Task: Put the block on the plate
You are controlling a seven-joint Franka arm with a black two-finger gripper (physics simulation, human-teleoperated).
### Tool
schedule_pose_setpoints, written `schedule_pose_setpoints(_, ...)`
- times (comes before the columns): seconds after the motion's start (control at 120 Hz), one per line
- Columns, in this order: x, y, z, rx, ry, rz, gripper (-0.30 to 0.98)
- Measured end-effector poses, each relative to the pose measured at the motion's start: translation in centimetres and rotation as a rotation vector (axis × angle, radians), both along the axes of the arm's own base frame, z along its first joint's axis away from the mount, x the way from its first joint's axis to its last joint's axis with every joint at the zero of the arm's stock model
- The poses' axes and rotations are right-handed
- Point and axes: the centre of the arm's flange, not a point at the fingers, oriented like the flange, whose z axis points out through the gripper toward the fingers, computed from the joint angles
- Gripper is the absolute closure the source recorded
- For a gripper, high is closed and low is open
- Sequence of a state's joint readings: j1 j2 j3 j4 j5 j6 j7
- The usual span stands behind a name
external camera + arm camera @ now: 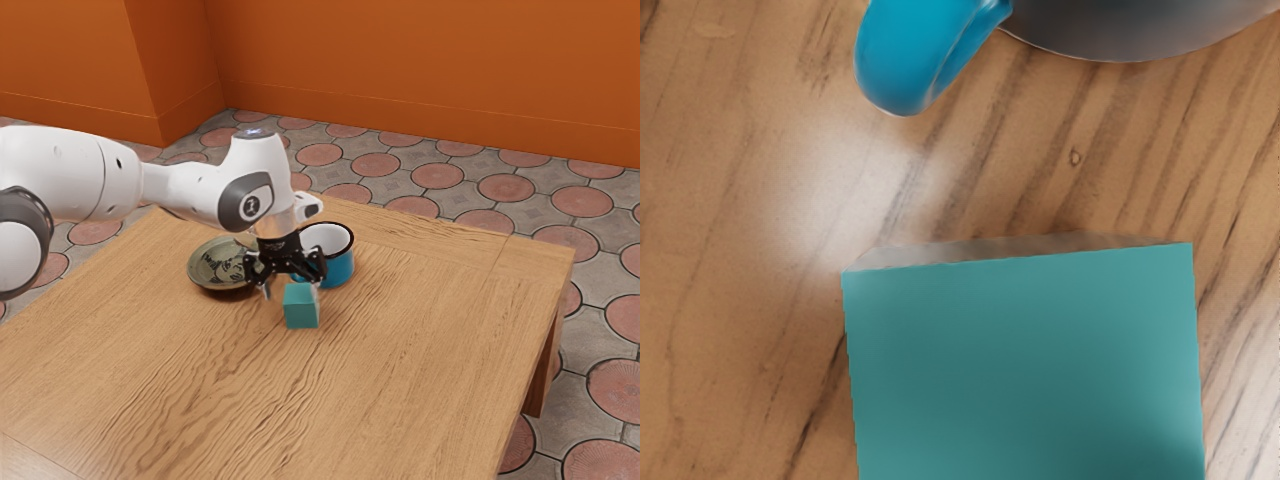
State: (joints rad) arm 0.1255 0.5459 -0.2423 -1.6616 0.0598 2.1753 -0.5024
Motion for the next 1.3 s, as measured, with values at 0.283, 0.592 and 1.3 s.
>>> schedule_pose_setpoints(0.283, 0.6, -0.7, -1.3, -0.012, -0.029, -0.008, 0.00)
schedule_pose_setpoints(0.592, 0.9, -1.5, -3.7, -0.027, -0.025, -0.011, 0.00)
schedule_pose_setpoints(1.3, 1.5, -1.5, -3.8, -0.036, -0.046, 0.007, 0.30)
